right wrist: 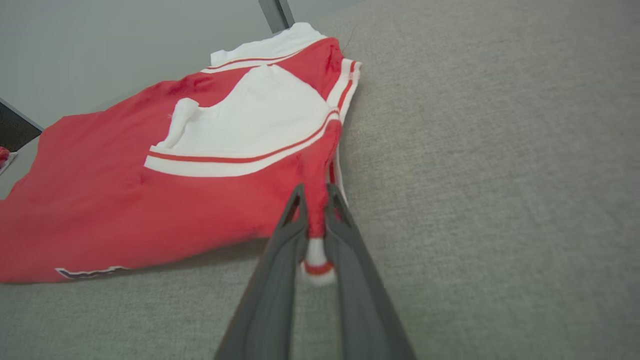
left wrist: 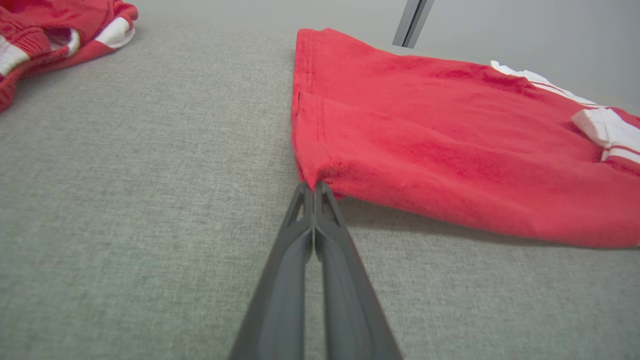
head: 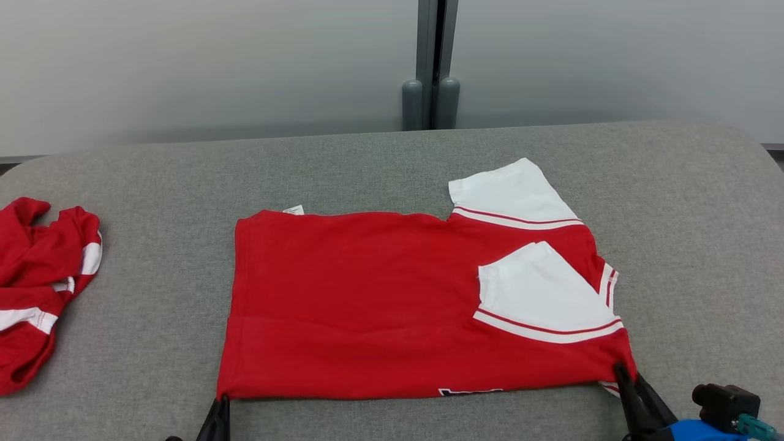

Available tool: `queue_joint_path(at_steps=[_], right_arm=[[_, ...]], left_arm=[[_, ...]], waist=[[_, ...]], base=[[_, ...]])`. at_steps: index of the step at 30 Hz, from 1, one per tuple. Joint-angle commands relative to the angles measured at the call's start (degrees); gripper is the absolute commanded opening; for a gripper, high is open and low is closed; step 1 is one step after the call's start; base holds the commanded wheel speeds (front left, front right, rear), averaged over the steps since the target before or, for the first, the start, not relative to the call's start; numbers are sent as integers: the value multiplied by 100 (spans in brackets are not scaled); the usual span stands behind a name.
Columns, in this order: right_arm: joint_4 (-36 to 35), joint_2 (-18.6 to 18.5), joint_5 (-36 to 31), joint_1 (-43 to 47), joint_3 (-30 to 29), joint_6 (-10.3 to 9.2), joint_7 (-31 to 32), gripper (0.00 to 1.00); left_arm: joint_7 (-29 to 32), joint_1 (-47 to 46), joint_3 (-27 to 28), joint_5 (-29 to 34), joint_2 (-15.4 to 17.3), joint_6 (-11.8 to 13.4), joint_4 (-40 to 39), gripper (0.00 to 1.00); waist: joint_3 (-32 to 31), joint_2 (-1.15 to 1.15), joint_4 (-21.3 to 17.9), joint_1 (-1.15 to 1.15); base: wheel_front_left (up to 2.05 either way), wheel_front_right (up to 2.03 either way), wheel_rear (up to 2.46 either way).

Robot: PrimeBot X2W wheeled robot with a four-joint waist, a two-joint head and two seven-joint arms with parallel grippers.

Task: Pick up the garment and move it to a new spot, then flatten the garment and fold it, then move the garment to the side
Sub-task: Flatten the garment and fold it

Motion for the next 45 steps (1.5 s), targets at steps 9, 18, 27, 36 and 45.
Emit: queue_joint_path(at_steps=[9,18,27,36,45], right_arm=[[-412,84,-459,119,-519,2,-73,100],[-1005,346,-1019,-55,-873,1,-227,100],[-1713,660,-1541,-5,-985,1,-263,100],[-2074,834,-2020,389,-866,1,-265,100],[-1942,903,-2162,398,-829,1,-266,100]], left_arm=[[-28,-52,264,137,9,52,-561,100],[-28,-364,525,466,-172,31,-1135,100],[-28,-564,751,868,-229,7,-1221,100],[-28,-516,832,1186,-266,9,-1165,100],[-28,-468,825,1302,-289,3,-1066,100]], waist=[[-124,0,70,0],[-253,0,27,0],[-391,0,-25,0],[-432,0,-30,0],[-438,0,-29,0]], base=[[0,0,0],[0,0,0],[0,0,0],[0,0,0],[0,0,0]])
